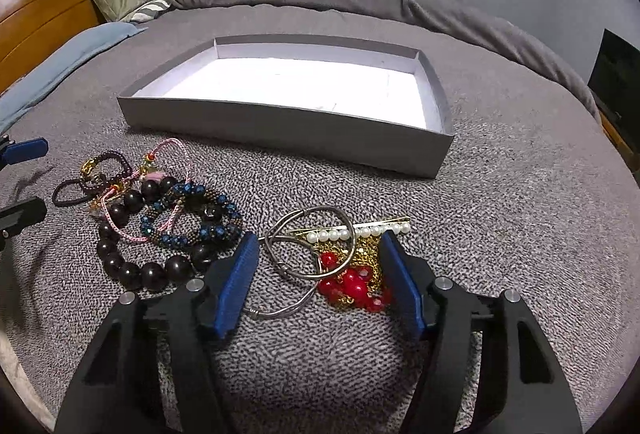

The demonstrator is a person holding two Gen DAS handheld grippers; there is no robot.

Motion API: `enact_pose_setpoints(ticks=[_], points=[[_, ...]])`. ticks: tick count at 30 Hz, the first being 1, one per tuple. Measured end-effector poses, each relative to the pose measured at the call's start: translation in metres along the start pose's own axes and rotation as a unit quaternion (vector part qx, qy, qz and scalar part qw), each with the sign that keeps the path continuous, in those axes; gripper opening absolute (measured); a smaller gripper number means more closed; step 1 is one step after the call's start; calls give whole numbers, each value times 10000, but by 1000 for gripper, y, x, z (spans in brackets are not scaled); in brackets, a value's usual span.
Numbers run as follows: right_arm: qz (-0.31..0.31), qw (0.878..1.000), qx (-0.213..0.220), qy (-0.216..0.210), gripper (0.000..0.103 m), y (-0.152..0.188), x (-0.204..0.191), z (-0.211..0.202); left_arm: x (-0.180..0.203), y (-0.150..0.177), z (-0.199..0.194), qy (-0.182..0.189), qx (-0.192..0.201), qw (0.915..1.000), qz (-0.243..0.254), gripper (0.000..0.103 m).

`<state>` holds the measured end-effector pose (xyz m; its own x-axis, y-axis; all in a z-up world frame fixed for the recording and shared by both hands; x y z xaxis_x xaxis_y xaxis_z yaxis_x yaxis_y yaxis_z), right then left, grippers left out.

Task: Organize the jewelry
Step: 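Reach the right gripper to the silver bangle and close on it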

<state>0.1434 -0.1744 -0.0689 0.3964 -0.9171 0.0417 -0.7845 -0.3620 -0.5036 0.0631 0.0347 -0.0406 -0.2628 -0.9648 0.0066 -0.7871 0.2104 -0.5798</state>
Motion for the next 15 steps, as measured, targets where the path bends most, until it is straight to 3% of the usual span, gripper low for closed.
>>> enact_pose_setpoints(ticks=[6,15], points=[[29,10000,4,-72,48,-2,1,1,2,0,3,38,-35,10000,1,98],[166,9994,180,-234,47,1,7,-10,13,-8,10,278,-88,9996,54,98]])
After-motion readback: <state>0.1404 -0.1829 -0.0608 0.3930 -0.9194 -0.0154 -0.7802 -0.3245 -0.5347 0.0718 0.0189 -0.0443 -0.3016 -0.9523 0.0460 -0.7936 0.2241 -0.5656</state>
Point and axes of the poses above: each gripper's, at about its wrist camera, not at the fingertips, and z roughly the way its jaws point, x to its right, y to its underside, the point moved 6 cm from there along z, roughly the way its jaws point, and after that the axes turned 12 degrees about -x, right-handed, at the moved point
